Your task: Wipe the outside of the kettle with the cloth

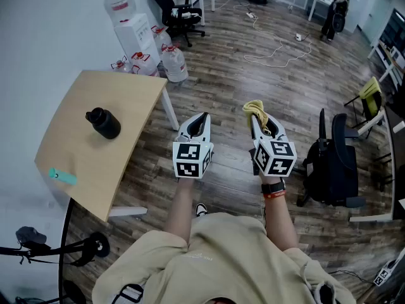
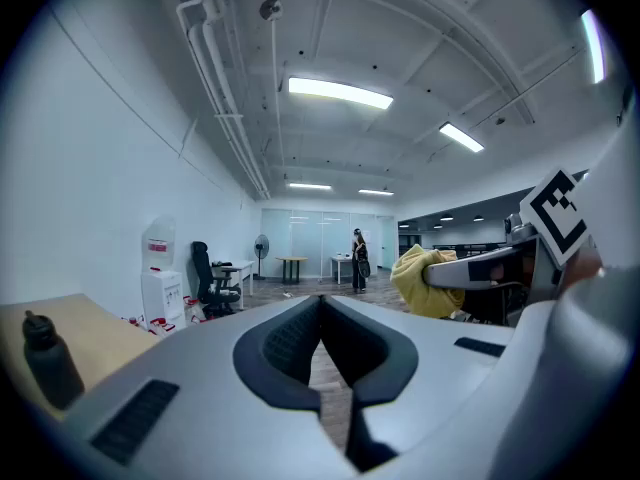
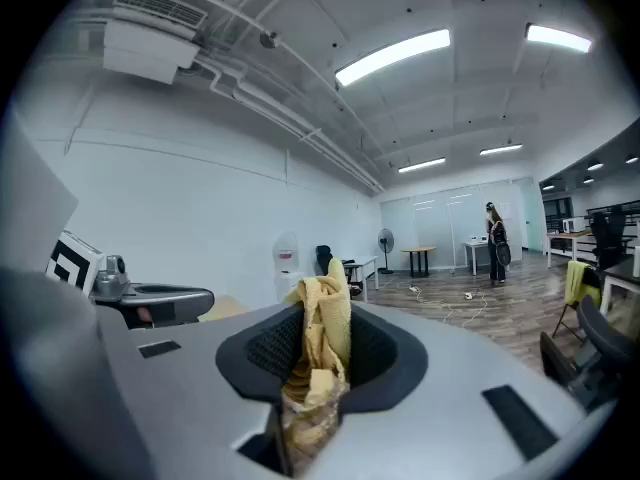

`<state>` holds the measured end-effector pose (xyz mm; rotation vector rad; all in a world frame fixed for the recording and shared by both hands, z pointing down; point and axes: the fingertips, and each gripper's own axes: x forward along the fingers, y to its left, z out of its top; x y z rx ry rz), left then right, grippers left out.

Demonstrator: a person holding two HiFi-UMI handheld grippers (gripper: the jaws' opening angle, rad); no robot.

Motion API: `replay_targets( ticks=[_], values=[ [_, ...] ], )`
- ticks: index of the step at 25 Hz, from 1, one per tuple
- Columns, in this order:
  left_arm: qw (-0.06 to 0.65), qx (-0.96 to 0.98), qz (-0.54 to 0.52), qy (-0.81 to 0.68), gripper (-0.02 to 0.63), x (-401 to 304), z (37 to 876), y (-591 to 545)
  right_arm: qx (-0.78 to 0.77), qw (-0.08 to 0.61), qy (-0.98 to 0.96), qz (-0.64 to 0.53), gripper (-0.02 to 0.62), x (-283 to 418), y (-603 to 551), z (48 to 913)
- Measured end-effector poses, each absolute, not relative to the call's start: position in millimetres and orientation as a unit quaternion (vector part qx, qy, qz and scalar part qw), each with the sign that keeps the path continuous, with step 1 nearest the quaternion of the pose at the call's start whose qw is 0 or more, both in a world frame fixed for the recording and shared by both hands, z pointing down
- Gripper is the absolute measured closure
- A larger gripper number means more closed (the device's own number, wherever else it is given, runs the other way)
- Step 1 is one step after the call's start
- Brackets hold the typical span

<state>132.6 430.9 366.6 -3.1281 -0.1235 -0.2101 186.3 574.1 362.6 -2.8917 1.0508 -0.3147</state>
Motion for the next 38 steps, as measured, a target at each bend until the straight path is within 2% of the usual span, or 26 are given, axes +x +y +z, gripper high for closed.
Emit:
replay_targets(
  ticks=[16,29,38],
  values=[
    [-0.015,-0.995,-0.080,0.054,0.581,95.2,388.0,214.7,-0.888,0.036,0.441,-0.125,0.480,167.9,329.6,386.8],
    [-0.040,-0.958,-0.079,0.272,0.581,39.3,397.2,-0.2,-0.755,-0.003,0.641,-0.140,0.480,143.7,58.0,394.3],
    [-0.043,-0.904,-0.065,0.419,0.581,36.2,373.4,-120.3,-0.644,-0.006,0.751,-0.148,0.480,156.1,-92.3,380.3]
  ],
)
